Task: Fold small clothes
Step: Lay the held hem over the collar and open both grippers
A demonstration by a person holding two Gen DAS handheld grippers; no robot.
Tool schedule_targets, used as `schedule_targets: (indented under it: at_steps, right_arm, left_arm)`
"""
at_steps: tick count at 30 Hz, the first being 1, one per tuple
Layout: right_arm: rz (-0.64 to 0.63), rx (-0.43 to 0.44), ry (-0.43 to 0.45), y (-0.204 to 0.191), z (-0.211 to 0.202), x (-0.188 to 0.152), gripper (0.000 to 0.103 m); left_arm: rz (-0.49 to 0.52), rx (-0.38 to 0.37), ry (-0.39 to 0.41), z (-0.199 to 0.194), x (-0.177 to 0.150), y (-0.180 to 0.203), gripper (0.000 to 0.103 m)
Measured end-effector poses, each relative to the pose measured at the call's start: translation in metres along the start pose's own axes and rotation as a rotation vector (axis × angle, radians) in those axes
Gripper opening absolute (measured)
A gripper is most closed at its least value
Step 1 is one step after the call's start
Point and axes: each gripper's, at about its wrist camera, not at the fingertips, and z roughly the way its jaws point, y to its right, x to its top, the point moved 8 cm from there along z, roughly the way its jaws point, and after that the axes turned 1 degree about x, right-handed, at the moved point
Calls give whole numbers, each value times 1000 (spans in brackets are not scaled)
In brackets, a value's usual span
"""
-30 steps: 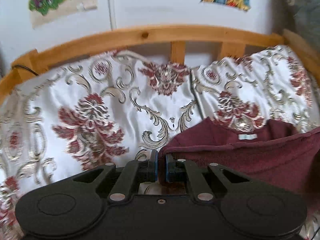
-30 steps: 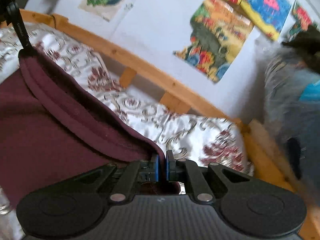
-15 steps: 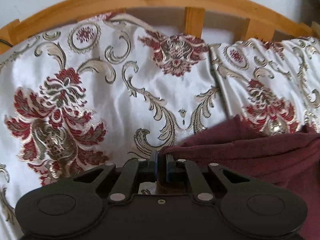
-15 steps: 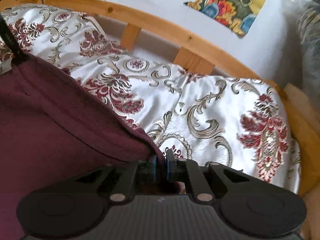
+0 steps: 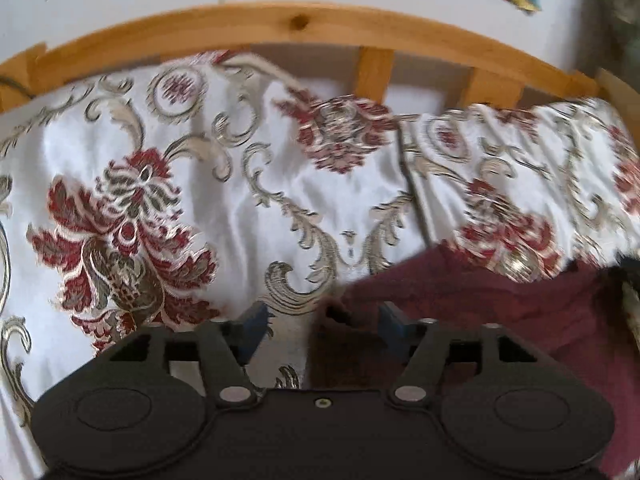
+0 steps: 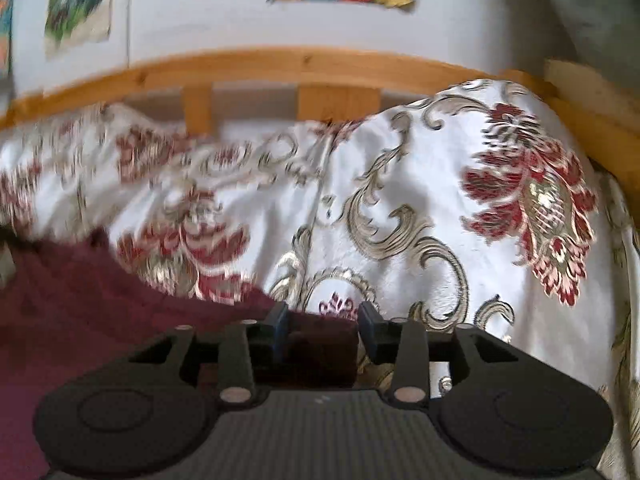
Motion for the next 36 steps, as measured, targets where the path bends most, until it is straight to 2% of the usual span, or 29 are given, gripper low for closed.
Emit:
schedule_targets:
  at_steps: [2,4,7,11,14,16,18,21,24,26,31,36]
  right_arm:
    - [15,28,29,2,-8,-2,69]
    - [-26,67,50,-6,-17,-5,78]
    - [-200,103,38,-32,-24,-15,91]
    - [-424,143,3,-77,-20,-31,95]
    - [-532,123,-17,-98,-7,-38,95]
    - [-560,94,0,-106,0,-36,95]
    - [-537,53,28,-104,8,-27,95]
    - [-414,-25,100,-85,16,1,95]
    - [-238,-82,132,-57,16,23,95]
    - [-169,-113,133,-39,11,27,95]
    - [-126,-122,101,-20,-16,2,103]
    - [-80,-120,25,-20,-46,-41,103]
  left_arm:
    - [66,-30,18,-7,-6,8,79]
    - [135,-48,10,-6,-14,18,80]
    - [246,-31,-27,5,-28,35,81]
    - [354,45,-69,26,-39,47,85]
    - [352,83,-71,37,-34,45,87]
    - [323,110,-55,43,-24,40,87]
    - [291,149,-28,50,-12,34,87]
    - [195,207,3,58,6,17,88]
    - [48,220,16,55,16,-6,87]
    - [-15,212,24,49,17,-18,88]
    - [-61,205,32,29,5,-29,95]
    - [-26,138,18,4,-28,-15,97]
